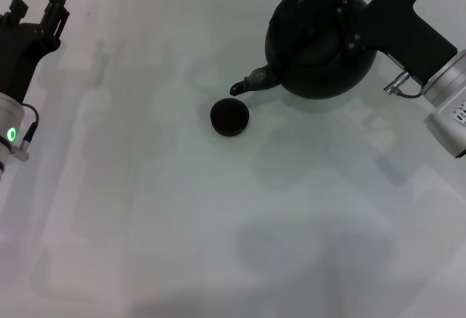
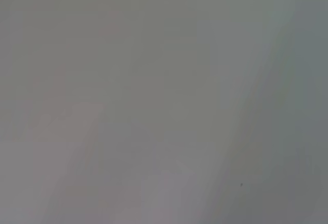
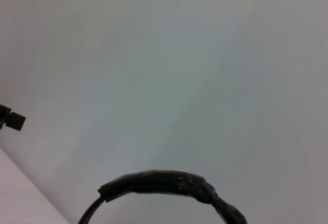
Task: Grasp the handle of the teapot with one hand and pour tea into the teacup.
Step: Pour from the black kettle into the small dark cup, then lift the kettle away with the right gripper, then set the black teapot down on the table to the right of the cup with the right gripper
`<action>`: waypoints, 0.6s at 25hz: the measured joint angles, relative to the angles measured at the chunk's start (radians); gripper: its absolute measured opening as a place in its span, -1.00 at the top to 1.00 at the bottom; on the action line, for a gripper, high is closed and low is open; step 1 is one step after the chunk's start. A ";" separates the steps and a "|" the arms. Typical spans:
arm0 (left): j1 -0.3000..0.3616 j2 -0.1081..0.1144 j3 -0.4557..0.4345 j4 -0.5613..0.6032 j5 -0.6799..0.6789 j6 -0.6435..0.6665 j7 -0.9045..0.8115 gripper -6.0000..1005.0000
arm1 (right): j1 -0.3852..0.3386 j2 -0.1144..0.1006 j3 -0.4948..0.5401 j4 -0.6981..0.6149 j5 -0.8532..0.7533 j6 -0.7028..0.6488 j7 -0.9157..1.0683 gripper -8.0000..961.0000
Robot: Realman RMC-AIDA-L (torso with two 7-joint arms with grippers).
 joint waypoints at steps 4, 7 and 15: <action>0.000 0.000 0.000 0.000 0.001 0.000 0.000 -0.42 | -0.002 0.000 -0.006 0.001 0.000 0.000 0.063 0.74; 0.002 -0.001 0.000 0.000 0.001 0.000 0.000 -0.42 | -0.003 0.000 -0.002 0.006 0.000 -0.001 0.187 0.74; 0.003 -0.004 0.000 0.000 0.001 0.000 0.000 -0.43 | -0.039 -0.004 0.042 0.011 0.023 -0.048 0.438 0.74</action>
